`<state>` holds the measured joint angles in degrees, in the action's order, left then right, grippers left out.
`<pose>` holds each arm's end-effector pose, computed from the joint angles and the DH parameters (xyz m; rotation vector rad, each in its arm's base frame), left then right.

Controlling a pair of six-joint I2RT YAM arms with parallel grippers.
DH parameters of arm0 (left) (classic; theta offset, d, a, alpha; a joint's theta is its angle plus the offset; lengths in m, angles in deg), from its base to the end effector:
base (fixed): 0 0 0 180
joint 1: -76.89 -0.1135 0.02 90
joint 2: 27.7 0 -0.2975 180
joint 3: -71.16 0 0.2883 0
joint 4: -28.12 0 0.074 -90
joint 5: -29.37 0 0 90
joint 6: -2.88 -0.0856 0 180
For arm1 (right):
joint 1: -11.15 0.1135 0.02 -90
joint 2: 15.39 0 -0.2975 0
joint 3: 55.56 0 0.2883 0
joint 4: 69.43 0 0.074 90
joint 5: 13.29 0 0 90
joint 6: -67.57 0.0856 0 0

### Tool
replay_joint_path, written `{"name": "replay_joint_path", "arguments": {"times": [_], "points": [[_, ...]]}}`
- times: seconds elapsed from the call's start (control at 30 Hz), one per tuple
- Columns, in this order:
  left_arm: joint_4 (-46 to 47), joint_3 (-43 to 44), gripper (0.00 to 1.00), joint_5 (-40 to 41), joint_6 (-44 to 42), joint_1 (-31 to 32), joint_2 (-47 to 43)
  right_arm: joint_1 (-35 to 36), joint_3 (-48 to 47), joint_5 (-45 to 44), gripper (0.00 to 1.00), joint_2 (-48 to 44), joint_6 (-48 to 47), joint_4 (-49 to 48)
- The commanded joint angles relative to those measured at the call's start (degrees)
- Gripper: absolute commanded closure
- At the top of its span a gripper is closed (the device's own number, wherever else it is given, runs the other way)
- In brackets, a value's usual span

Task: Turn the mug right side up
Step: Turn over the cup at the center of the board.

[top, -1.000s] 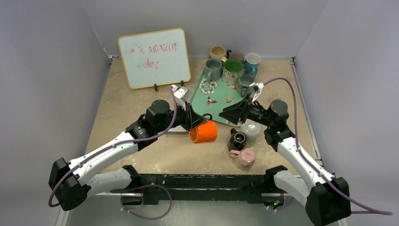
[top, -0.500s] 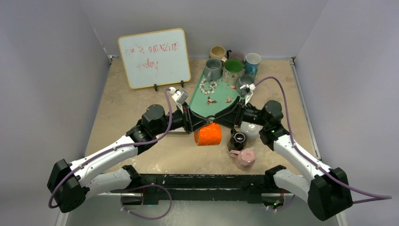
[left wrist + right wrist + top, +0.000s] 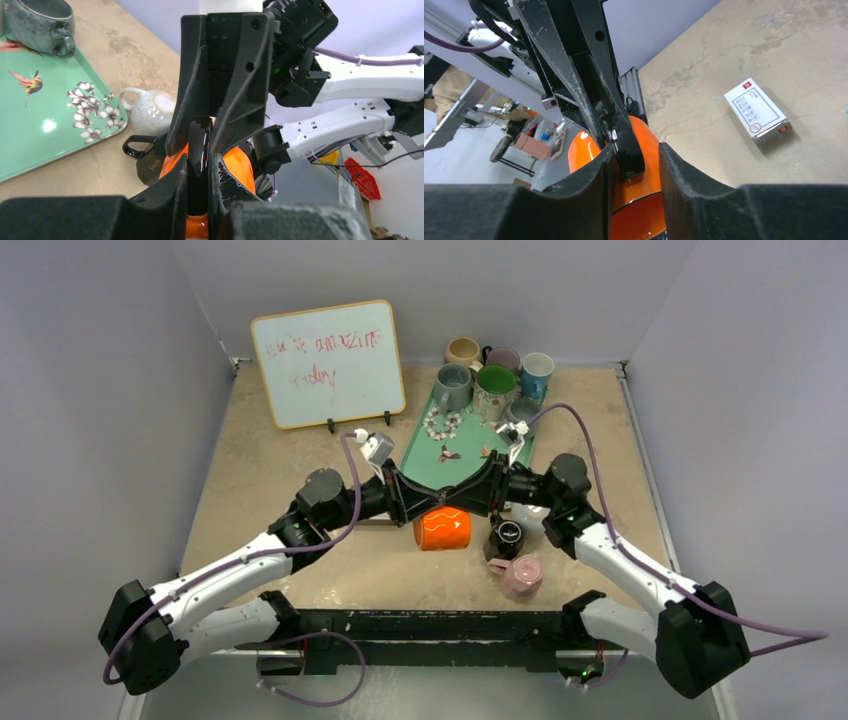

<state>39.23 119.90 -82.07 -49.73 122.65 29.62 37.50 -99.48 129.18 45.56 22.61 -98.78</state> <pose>0.1855 -0.2353 0.3277 0.4549 1.6539 -1.4054 0.2158 0.1826 0.3161 -0.6267 1.5416 1.5966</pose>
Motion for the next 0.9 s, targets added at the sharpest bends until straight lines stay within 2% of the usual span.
{"name": "replay_joint_path", "arguments": {"times": [0.0,0.1,0.13,0.2,0.23,0.3,0.37,0.43,0.53,0.67,0.77,0.83,0.87], "points": [[9.24,0.89,1.00,-1.15,1.30,-0.14,-1.35,1.40,-2.21,2.08,0.70,0.61,1.11,-5.50],[8.81,0.72,1.00,-0.53,0.96,-0.06,-1.44,1.49,-2.11,2.17,0.95,1.01,1.43,-7.64],[7.77,0.68,1.00,0.19,0.61,-0.12,-1.69,1.44,-2.09,2.12,1.00,1.28,1.15,-8.10],[4.27,0.80,1.00,3.15,-0.51,-0.09,-2.85,1.43,-2.35,1.48,1.00,1.93,0.30,-8.02],[1.81,0.80,0.97,4.49,-1.39,-0.06,-3.51,1.43,-2.78,0.98,1.00,2.26,-0.61,-7.47],[-1.85,1.07,0.82,6.53,-2.69,-0.14,-4.96,1.43,-4.01,-0.06,1.00,2.34,-3.44,-4.54],[-7.93,2.19,0.61,10.02,-4.62,-0.08,-6.57,1.47,-5.86,-2.62,1.00,2.13,-7.61,-0.02],[-15.63,3.73,0.49,12.94,-6.72,-0.12,-7.98,1.48,-9.14,-7.14,1.00,1.90,-14.05,8.53],[-22.38,5.44,0.39,14.98,-10.91,-0.08,-10.11,1.49,-15.85,-15.43,1.00,2.93,-24.97,23.79],[-33.35,9.36,0.23,17.76,-16.34,-0.07,-11.51,1.42,-23.49,-24.22,1.00,6.67,-34.61,34.27],[-42.40,13.96,0.13,19.71,-20.66,-0.14,-11.29,1.48,-32.26,-30.01,1.00,13.16,-43.74,44.73],[-47.53,15.95,0.11,22.61,-21.36,0.45,-11.39,1.44,-36.05,-33.85,1.00,16.20,-51.75,48.82],[-48.94,16.99,0.11,22.90,-21.31,0.55,-11.69,1.47,-37.81,-32.61,1.00,18.37,-56.42,49.42]]}}
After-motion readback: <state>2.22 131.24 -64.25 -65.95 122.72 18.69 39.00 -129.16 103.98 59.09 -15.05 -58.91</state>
